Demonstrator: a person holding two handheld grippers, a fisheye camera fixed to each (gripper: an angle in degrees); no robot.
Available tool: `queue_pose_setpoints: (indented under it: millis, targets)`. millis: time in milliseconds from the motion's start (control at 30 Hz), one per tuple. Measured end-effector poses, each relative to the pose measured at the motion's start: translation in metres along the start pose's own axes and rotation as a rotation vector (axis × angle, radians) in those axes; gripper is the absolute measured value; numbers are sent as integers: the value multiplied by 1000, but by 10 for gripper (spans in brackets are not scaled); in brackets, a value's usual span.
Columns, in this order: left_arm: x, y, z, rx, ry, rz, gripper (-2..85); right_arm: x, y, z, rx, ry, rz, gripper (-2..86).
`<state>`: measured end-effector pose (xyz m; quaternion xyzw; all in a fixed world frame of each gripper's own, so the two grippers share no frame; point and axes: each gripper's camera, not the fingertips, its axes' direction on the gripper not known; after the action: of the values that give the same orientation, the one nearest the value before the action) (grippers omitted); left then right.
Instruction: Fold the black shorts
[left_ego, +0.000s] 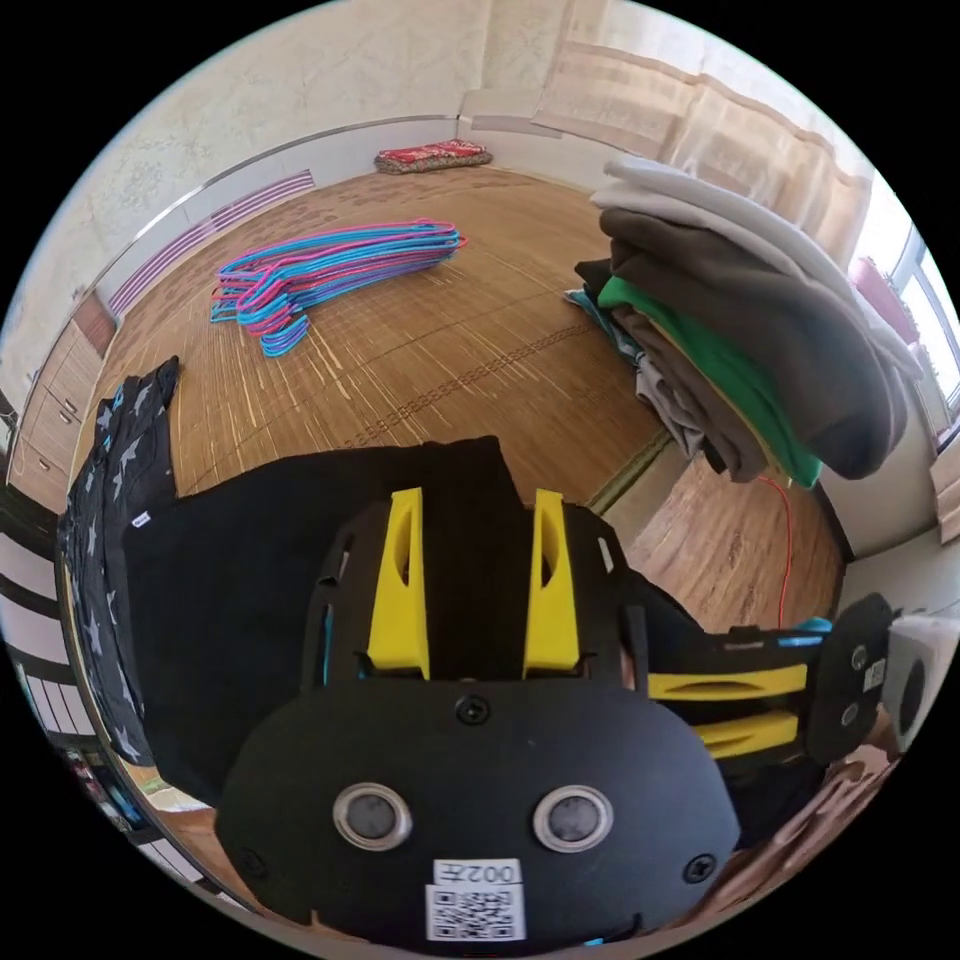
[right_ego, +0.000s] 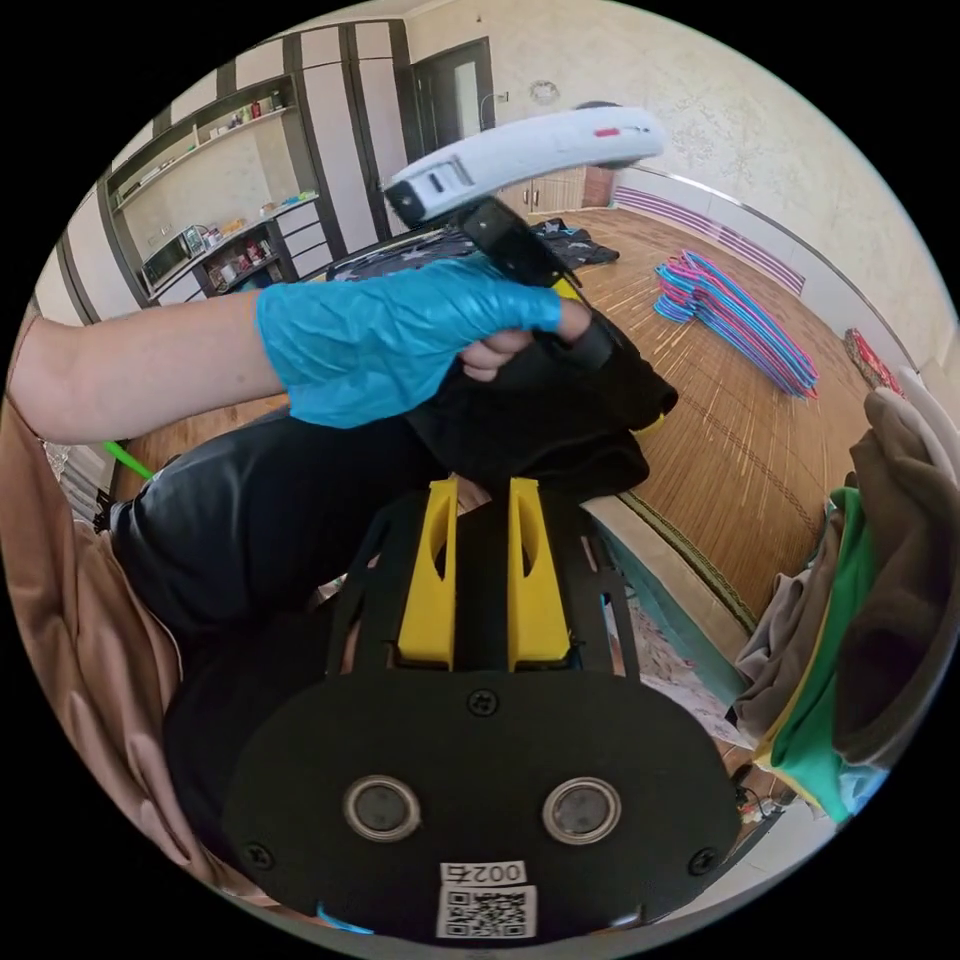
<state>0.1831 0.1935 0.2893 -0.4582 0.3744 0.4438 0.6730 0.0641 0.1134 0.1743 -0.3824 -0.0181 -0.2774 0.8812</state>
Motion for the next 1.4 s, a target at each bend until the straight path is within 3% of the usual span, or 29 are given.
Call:
queue_pose_setpoints:
  millis: [333, 833, 1067, 1400]
  targets:
    - [17, -25, 10, -15, -63, -11, 112, -4, 20, 10, 12, 31, 5, 43]
    - [17, -35, -39, 27, 111, 81, 90, -16, 49, 12, 32, 33, -26, 6]
    - [25, -42, -39, -25, 147, 143, 78, -17, 53, 13, 26, 42, -36, 10]
    - [31, -34, -12, -65, 114, 67, 100, -11, 52, 12, 22, 27, -26, 34]
